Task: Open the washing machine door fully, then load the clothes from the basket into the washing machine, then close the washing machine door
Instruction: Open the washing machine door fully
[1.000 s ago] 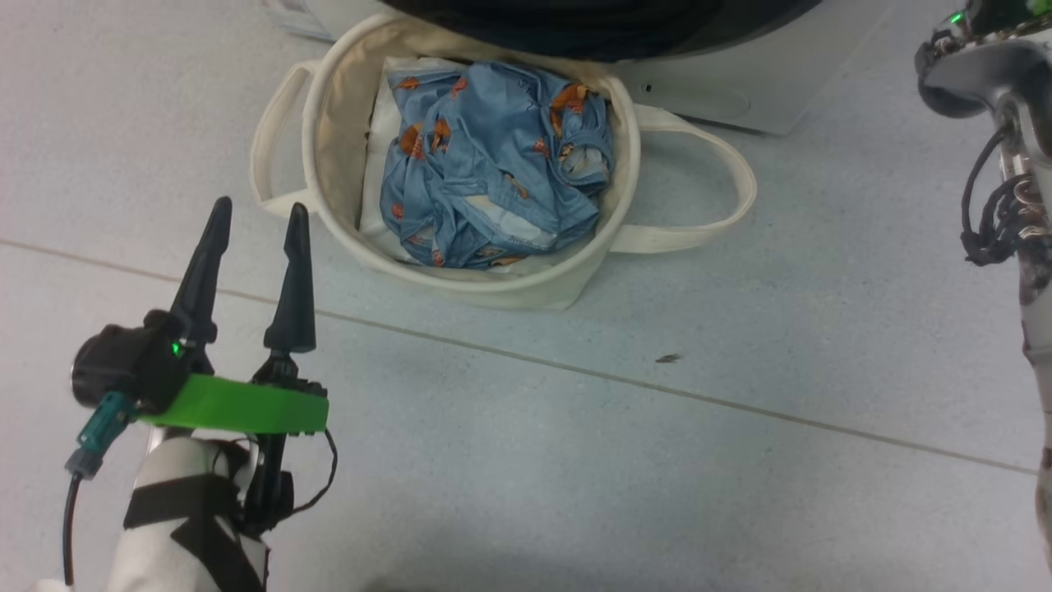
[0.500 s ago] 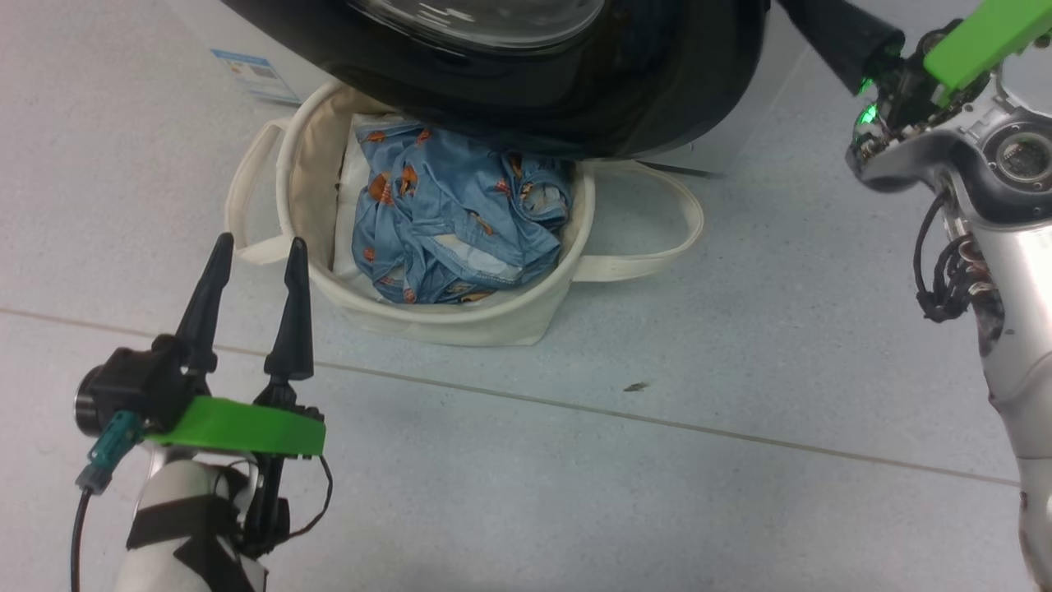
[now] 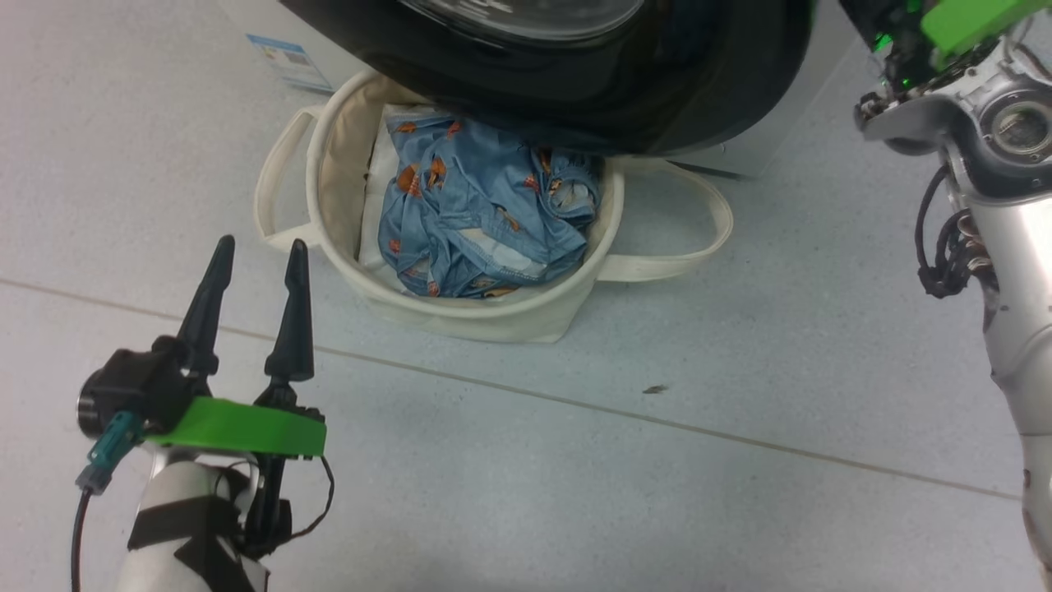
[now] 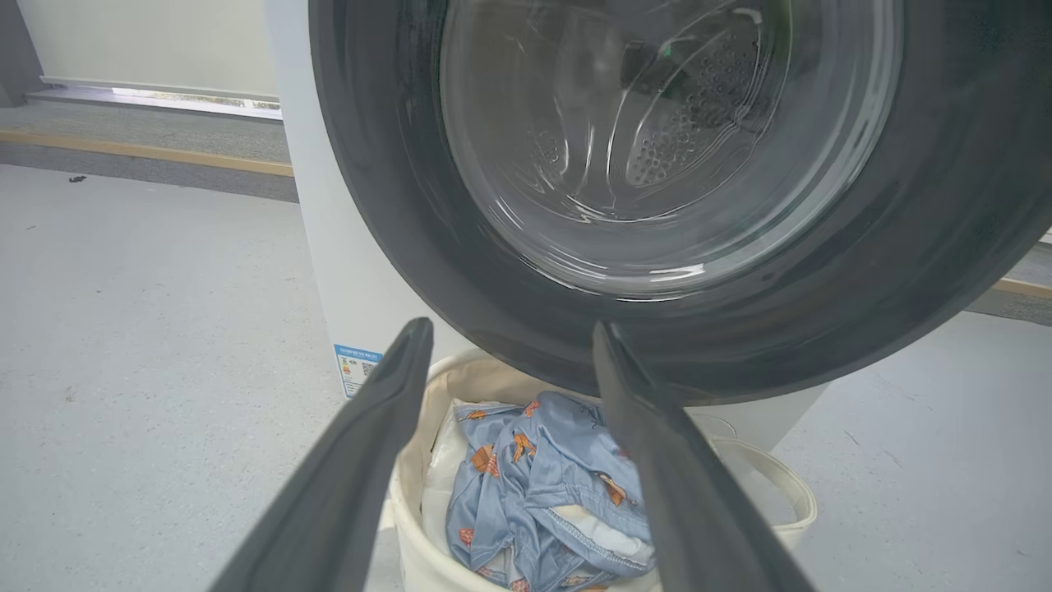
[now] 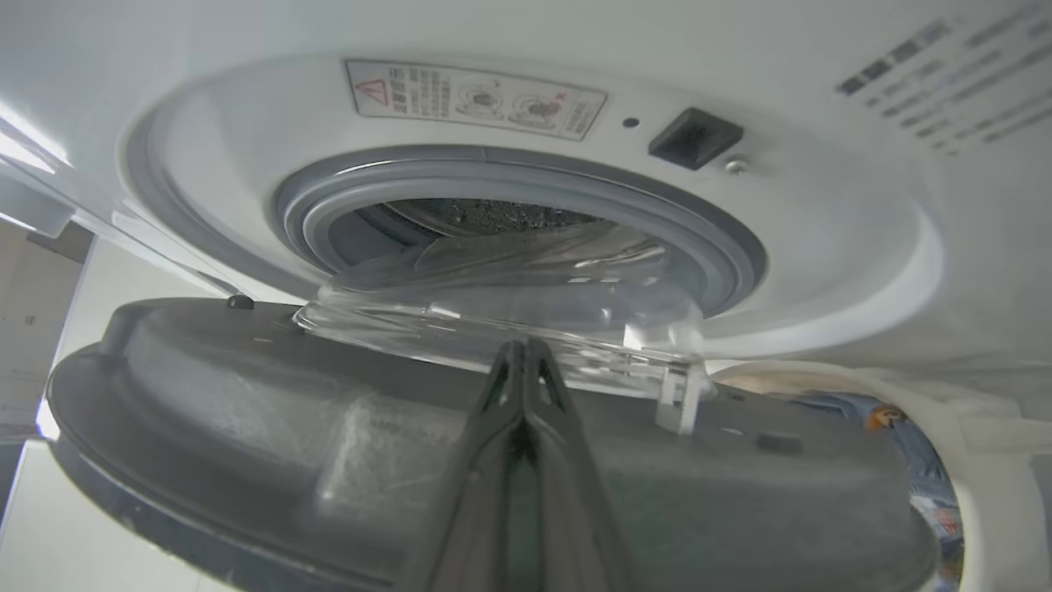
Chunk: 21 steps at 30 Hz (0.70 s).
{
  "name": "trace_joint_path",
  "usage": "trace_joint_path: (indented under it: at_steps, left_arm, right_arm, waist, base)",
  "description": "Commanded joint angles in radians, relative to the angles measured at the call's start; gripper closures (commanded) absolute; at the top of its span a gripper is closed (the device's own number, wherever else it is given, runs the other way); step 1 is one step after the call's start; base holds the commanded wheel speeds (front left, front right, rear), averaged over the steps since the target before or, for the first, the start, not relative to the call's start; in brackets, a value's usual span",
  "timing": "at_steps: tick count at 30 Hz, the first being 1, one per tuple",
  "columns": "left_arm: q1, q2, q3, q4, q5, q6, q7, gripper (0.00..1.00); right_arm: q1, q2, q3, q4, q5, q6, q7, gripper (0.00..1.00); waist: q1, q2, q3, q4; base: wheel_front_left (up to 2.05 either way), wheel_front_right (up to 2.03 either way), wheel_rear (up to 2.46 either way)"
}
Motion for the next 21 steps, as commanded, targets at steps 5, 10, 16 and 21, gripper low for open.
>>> trace_joint_path:
  at_steps: [5,10,16,21]
  left_arm:
    - [0.021,0.02,0.025,-0.027,-0.009,-0.006,-0.012,0.0]
    - [0.06,0.02,0.04,0.0,0.008,-0.006,-0.012,0.0]
    - [0.107,0.02,0.062,0.034,0.013,-0.006,-0.012,0.0]
    - [0.145,0.02,0.077,0.066,0.015,-0.006,-0.012,0.0]
  right_arm:
    - [-0.004,0.025,0.077,-0.016,-0.003,0.001,0.111,1.0]
    - [0.054,0.045,0.156,-0.013,0.008,0.001,0.216,1.0]
    - [0.135,0.074,0.237,-0.046,0.001,0.001,0.278,1.0]
    - [0.187,0.099,0.28,-0.061,0.001,0.001,0.302,1.0]
  waist:
    - [-0.0001,0.0,-0.052,-0.018]
    - [-0.0001,0.0,-0.127,-0.033]
    - [-0.0001,0.0,-0.205,-0.017]
    - [-0.0001,0.0,-0.259,0.012]
  base:
    - [0.0,0.0,0.0]
    - [0.0,0.0,0.0]
    - [0.0,0.0,0.0]
    - [0.0,0.0,0.0]
